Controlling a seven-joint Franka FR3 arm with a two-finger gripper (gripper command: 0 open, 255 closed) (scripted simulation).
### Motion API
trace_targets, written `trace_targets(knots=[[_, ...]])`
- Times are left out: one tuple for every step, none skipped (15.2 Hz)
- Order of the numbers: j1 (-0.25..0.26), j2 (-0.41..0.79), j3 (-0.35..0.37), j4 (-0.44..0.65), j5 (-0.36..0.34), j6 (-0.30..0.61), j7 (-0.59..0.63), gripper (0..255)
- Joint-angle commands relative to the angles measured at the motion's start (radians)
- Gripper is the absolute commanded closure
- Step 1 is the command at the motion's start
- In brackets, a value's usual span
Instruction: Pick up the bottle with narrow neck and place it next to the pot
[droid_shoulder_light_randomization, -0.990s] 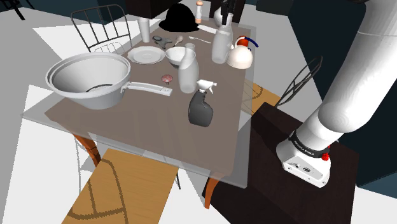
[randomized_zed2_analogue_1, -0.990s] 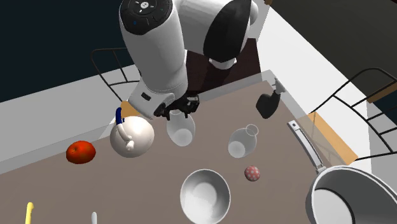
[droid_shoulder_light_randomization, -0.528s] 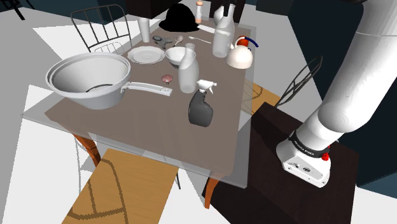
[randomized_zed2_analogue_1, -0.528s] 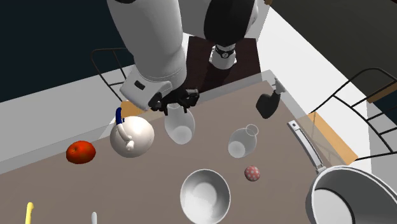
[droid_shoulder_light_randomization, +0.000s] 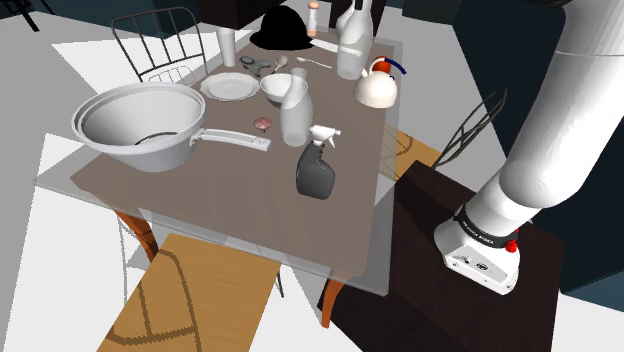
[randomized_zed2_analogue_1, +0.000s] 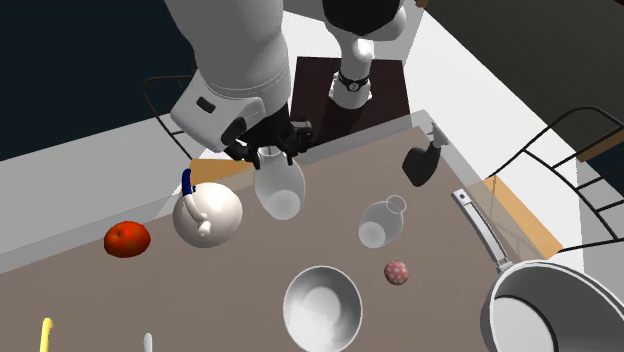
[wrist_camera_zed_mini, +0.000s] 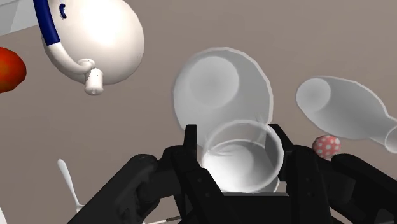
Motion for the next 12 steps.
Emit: trace_targets(knots=[[-0.003,0.022,0.0,0.059,0.004,-0.037,-0.001,255],[-0.005,0.03,0.0,0.085,0.005,-0.055,-0.001,255],[-0.007,0.039,0.0,0.113,0.007,-0.074,-0.002,255],[-0.009,0.048,0.0,0.142,0.008,-0.093,-0.003,255],[-0.012,0.059,0.0,0.172,0.01,-0.113,-0.003,255],[-0.014,0.071,0.0,0.205,0.012,-0.134,-0.004,255],[-0.017,0.084,0.0,0.239,0.014,-0.156,-0.005,255],[-0.02,0.099,0.0,0.277,0.017,-0.179,-0.005,255],[-0.024,0.115,0.0,0.319,0.02,-0.204,-0.006,255],[-0.026,0.124,0.0,0.339,0.021,-0.216,-0.006,255],[-0.007,0.083,0.003,0.286,0.014,-0.203,0.011,255],[0.012,0.047,0.007,0.241,0.008,-0.194,0.029,255]])
